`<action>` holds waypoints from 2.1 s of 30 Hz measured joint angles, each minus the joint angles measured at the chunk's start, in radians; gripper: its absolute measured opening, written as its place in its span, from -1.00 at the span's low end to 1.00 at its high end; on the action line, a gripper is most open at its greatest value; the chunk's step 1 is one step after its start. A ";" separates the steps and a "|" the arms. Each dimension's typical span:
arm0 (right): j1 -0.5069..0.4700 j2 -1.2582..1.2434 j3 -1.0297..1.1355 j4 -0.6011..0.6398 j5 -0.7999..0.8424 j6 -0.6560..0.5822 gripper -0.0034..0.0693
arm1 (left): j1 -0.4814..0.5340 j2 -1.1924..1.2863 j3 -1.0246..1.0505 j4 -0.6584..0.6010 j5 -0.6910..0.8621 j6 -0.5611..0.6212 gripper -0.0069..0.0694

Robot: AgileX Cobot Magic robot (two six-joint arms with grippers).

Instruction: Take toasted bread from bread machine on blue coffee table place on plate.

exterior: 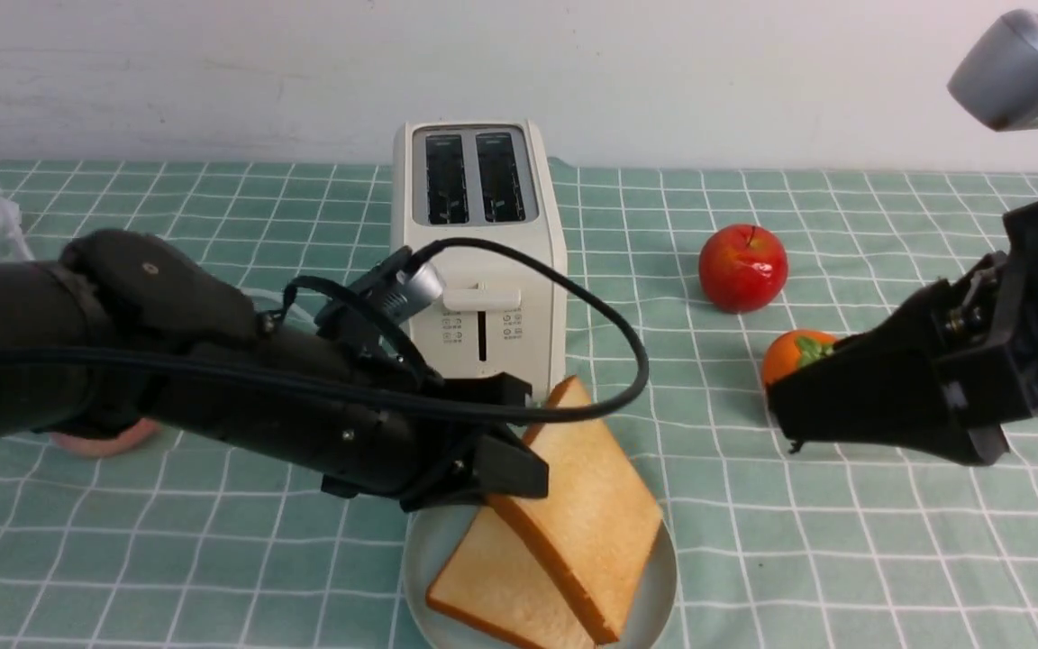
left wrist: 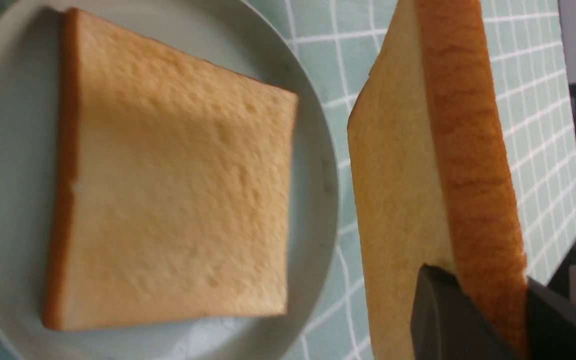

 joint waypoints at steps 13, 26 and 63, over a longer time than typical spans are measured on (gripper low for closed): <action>0.000 0.000 0.000 -0.166 0.058 0.228 0.13 | 0.155 0.024 -0.036 0.488 -0.071 -0.318 0.90; 0.000 -0.344 0.452 -0.466 -0.324 0.443 -0.96 | 0.239 -0.355 0.013 0.485 0.198 -0.348 -0.39; 0.000 -0.700 1.097 -0.487 -1.079 0.424 -0.90 | 0.239 -1.498 0.552 0.532 -0.015 -0.544 -0.86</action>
